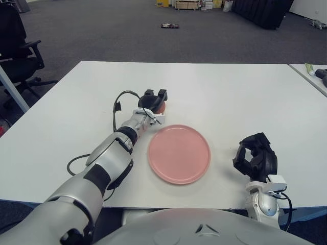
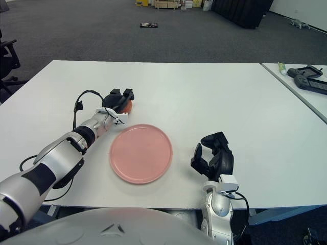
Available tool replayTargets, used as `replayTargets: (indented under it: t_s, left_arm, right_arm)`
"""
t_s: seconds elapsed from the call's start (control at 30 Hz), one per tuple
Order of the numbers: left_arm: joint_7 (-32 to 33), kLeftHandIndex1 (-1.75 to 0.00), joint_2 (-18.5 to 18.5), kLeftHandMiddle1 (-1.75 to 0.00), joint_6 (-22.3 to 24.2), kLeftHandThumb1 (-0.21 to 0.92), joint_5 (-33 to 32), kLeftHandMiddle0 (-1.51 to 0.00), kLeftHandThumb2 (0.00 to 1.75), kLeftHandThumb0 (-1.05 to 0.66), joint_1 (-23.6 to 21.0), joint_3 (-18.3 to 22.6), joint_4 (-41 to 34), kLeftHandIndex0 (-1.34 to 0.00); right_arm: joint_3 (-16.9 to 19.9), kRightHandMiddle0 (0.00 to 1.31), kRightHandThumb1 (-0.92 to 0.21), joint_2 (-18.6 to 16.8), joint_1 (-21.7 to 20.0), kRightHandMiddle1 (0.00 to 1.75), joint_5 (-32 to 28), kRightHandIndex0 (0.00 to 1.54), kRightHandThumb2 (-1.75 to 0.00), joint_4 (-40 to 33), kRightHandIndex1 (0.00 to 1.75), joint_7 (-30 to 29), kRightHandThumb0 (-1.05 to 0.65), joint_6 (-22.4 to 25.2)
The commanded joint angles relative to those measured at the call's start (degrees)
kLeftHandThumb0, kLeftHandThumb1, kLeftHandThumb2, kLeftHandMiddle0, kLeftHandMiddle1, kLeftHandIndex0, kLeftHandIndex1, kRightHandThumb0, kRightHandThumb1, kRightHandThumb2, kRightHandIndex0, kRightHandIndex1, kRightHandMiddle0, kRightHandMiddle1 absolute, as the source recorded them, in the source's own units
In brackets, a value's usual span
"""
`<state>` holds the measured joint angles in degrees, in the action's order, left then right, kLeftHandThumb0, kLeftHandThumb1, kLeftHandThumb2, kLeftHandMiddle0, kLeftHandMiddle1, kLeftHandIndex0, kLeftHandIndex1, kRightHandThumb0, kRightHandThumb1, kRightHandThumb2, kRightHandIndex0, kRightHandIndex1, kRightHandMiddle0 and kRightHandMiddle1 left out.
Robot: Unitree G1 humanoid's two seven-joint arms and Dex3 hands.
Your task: Put the apple into the plate.
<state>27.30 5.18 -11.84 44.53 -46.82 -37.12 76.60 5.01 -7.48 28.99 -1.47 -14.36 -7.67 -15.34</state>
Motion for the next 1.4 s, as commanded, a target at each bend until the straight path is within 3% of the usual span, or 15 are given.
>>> replayTargets:
  t_s: [0.0,0.37,0.53,0.93,1.37]
  left_arm:
    - [0.03,-1.75,0.74,-1.32,0.8,0.07,1.37,-0.91,1.46,0.0,1.57,-1.15,1.27,-0.65]
    - [-4.04,-1.75,0.89,-1.25,-1.62,-0.07,-0.38,-1.02,1.59,0.0,1.37,0.28,1.13,-0.77]
    - [-6.09,-1.75,0.9,-1.27,-1.58,-0.09,-1.15,-1.04,1.61,0.0,1.16,1.03,1.1,-0.77]
    - [-13.07,-1.75,0.26,-1.52,-0.09,-0.05,-9.59,-0.95,1.66,0.0,0.78,9.01,-0.58,-0.67]
    - [-18.98,-1.75,0.95,-1.55,-1.62,0.01,-16.19,-0.9,1.6,0.0,0.65,15.23,-4.03,-0.62]
  right_arm:
    - [0.04,0.53,-0.42,-0.32,0.04,1.75,-0.97,1.12,-1.19,-0.78,1.75,0.26,-0.45,-0.32]
    - [0.14,0.52,-0.44,-0.41,-0.08,1.75,-1.5,1.1,-1.18,-0.91,1.75,0.36,-0.44,-0.21]
    - [0.19,0.52,-0.43,-0.35,-0.17,1.75,-1.7,1.1,-1.18,-0.9,1.75,0.37,-0.44,-0.11]
    - [0.19,0.52,-0.44,-0.32,-0.36,1.75,-1.54,1.11,-1.18,-0.85,1.75,0.1,-0.44,-0.27]
    - [0.3,0.52,-0.43,-0.34,-0.4,1.75,-1.95,1.11,-1.19,-0.84,1.75,0.23,-0.44,-0.59]
